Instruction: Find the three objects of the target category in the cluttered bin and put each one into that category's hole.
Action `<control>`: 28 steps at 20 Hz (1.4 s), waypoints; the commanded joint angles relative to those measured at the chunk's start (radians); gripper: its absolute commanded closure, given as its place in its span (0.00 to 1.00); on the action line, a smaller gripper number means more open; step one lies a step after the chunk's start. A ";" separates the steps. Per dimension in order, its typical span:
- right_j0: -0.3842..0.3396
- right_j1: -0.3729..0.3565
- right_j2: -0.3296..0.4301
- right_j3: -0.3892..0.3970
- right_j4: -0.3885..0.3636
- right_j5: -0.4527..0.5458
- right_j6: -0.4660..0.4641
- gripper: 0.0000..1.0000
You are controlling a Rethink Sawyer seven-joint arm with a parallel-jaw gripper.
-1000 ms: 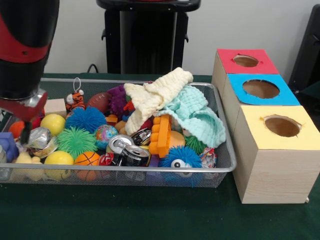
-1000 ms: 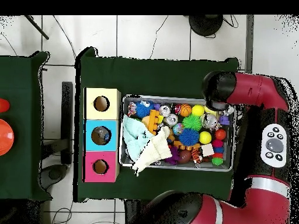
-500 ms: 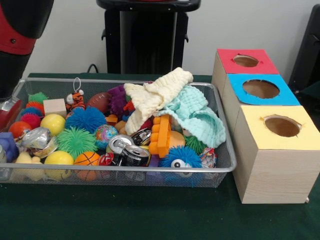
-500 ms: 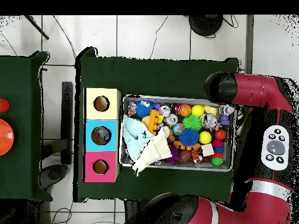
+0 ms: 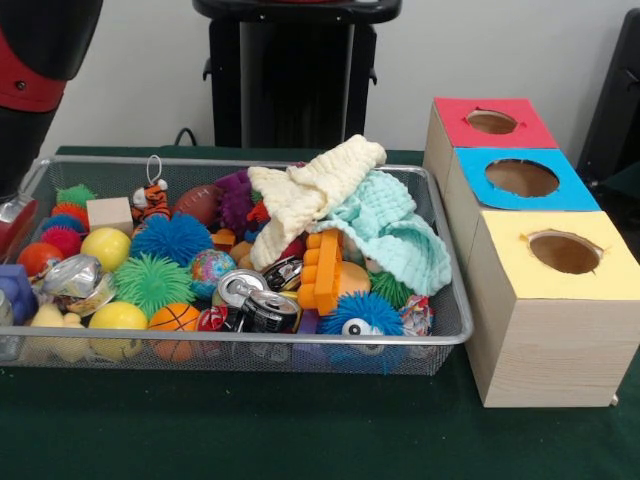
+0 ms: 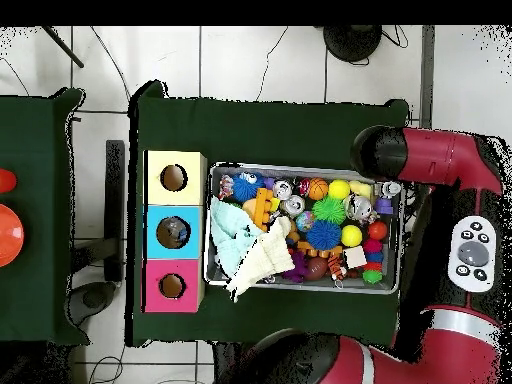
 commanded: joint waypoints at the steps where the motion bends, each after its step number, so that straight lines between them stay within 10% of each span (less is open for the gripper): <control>1: -0.037 0.026 0.041 0.123 0.040 0.138 -0.033 0.00; 12: -0.063 0.044 0.059 0.148 0.145 0.314 -0.030 0.00; 28: -0.125 0.045 0.170 0.222 0.209 0.215 -0.133 0.00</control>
